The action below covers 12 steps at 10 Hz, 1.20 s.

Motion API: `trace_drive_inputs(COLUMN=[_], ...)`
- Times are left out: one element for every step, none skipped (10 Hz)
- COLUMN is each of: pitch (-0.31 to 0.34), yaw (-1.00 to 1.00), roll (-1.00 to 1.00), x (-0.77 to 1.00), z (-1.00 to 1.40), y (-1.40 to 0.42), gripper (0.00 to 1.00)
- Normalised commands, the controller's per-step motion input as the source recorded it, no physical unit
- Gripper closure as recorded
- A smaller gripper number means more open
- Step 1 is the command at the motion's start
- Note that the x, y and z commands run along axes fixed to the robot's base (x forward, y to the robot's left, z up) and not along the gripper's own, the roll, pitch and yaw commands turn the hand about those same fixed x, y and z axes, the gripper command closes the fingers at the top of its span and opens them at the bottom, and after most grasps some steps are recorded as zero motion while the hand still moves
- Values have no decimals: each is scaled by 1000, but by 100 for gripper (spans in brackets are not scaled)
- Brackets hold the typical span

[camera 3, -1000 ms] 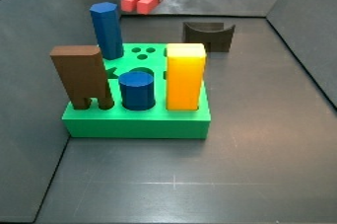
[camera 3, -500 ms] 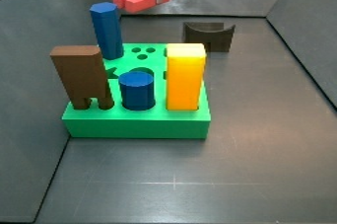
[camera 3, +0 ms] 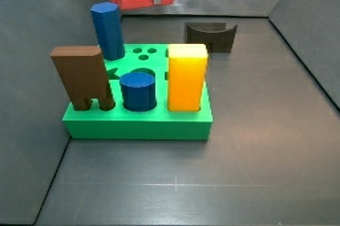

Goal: Pick up the double-square object. Move up. Rotate the double-square object. Place the double-square object on the fixture. Regrasp the double-square object. Move to above the board. Insert the double-square object.
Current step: Rotate the double-square object.

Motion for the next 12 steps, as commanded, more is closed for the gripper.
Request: trace_drive_inputs(pitch=[-4,-4,-4,-5,-5,-5,-5,-5,-6,-6,-6,-6], yaw=[-1000,-1000,-1000,-1000,-1000,-1000,-1000,-1000,-1000,-1000,-1000,-1000], roll=[-8,-8,-9,-9,-9,-10,-10,-10,-11,-11,-12,-13], x=[16,16,16,16,16,16,15,15,15,15,15,15], z=[-21,-21,-21,-21,-21,-21,-21,-21,-22,-22,-22,-22], y=[19,19,19,19,19,19,19,18,18,18,18,18], gripper=[100,100,100,100,100,100,100,100,100,100,100,100])
